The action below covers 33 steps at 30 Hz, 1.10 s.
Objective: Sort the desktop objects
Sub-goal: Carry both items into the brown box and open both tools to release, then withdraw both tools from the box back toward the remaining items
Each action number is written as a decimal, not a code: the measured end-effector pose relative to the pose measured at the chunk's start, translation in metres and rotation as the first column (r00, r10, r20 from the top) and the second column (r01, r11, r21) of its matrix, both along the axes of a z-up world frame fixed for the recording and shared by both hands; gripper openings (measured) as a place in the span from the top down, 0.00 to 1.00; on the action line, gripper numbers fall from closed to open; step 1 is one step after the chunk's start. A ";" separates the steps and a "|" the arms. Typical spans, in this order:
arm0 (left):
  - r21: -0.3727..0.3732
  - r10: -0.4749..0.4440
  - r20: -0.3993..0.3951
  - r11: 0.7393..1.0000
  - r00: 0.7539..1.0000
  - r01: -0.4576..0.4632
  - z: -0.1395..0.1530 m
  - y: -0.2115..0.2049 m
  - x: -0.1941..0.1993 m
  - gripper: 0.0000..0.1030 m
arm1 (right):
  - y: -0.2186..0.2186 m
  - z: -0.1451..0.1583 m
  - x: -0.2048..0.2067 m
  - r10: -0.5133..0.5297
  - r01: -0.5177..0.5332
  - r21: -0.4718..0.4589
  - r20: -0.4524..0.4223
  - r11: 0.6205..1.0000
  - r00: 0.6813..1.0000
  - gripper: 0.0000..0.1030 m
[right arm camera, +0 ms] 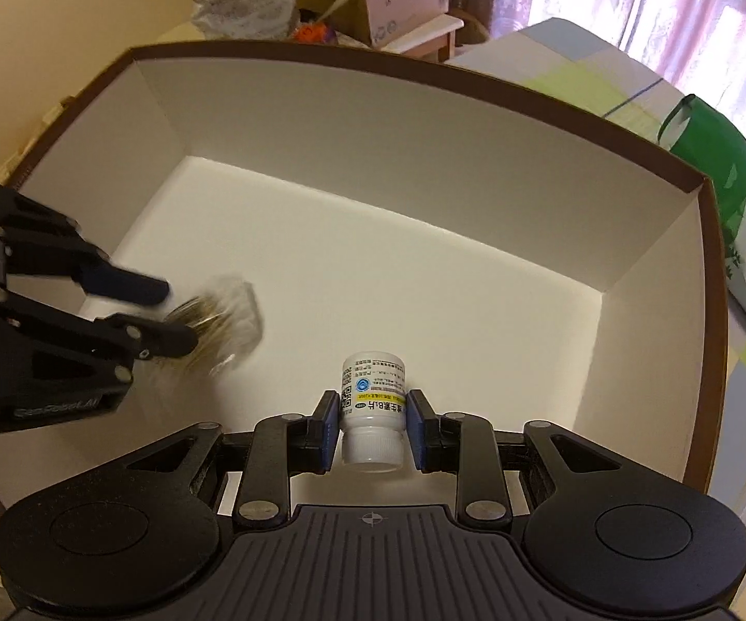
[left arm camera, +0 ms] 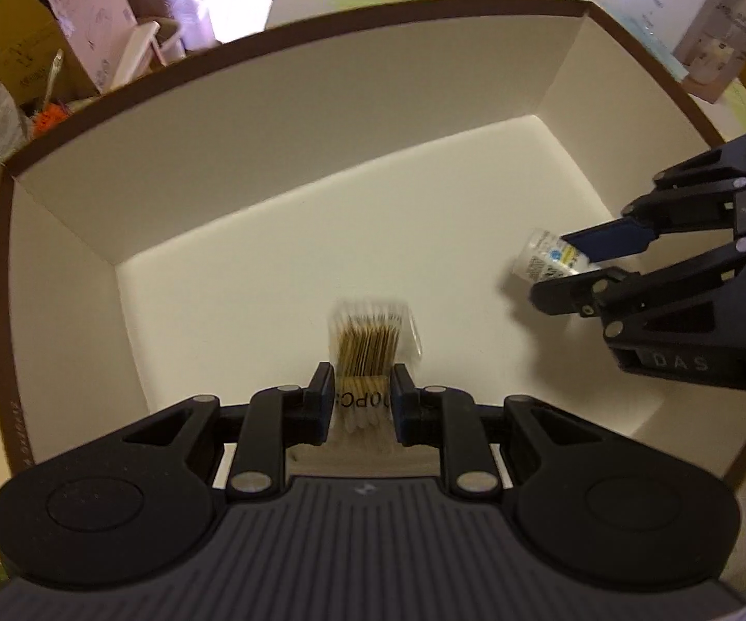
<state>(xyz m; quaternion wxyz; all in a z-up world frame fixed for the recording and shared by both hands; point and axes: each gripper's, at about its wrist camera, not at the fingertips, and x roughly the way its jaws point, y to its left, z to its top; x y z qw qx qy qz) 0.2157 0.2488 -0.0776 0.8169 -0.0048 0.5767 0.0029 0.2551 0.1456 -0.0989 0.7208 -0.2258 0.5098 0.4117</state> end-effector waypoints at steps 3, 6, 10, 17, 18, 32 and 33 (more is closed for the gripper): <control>0.003 0.011 -0.005 1.000 1.000 -0.011 -0.002 0.002 0.001 0.61 | -0.007 0.004 -0.001 0.007 -0.007 0.030 0.006 1.000 1.000 0.11; 0.009 0.019 -0.013 1.000 1.000 -0.019 -0.003 0.004 0.001 0.59 | -0.009 0.007 0.000 0.010 -0.010 0.016 -0.002 1.000 1.000 0.11; 0.020 0.029 -0.020 0.999 0.999 -0.029 -0.002 0.006 0.000 0.52 | -0.011 0.011 -0.002 -0.004 0.003 -0.017 -0.022 1.000 1.000 0.11; 0.035 0.049 -0.021 0.998 0.999 -0.048 0.003 0.005 -0.004 0.42 | -0.016 0.017 -0.004 -0.043 0.041 -0.030 -0.051 0.999 0.998 0.11; 0.036 0.055 -0.021 0.998 0.998 -0.054 0.004 0.005 -0.005 0.41 | -0.016 0.018 -0.006 -0.045 0.043 -0.030 -0.050 0.999 0.998 0.11; 0.087 0.101 0.025 0.991 0.995 -0.103 0.025 -0.001 -0.019 0.32 | -0.015 0.036 -0.029 -0.074 0.074 -0.021 -0.011 0.997 0.997 0.11; 0.089 0.104 0.029 0.990 0.994 -0.106 0.027 -0.001 -0.020 0.32 | -0.016 0.038 -0.031 -0.078 0.078 -0.015 -0.009 0.997 0.997 0.11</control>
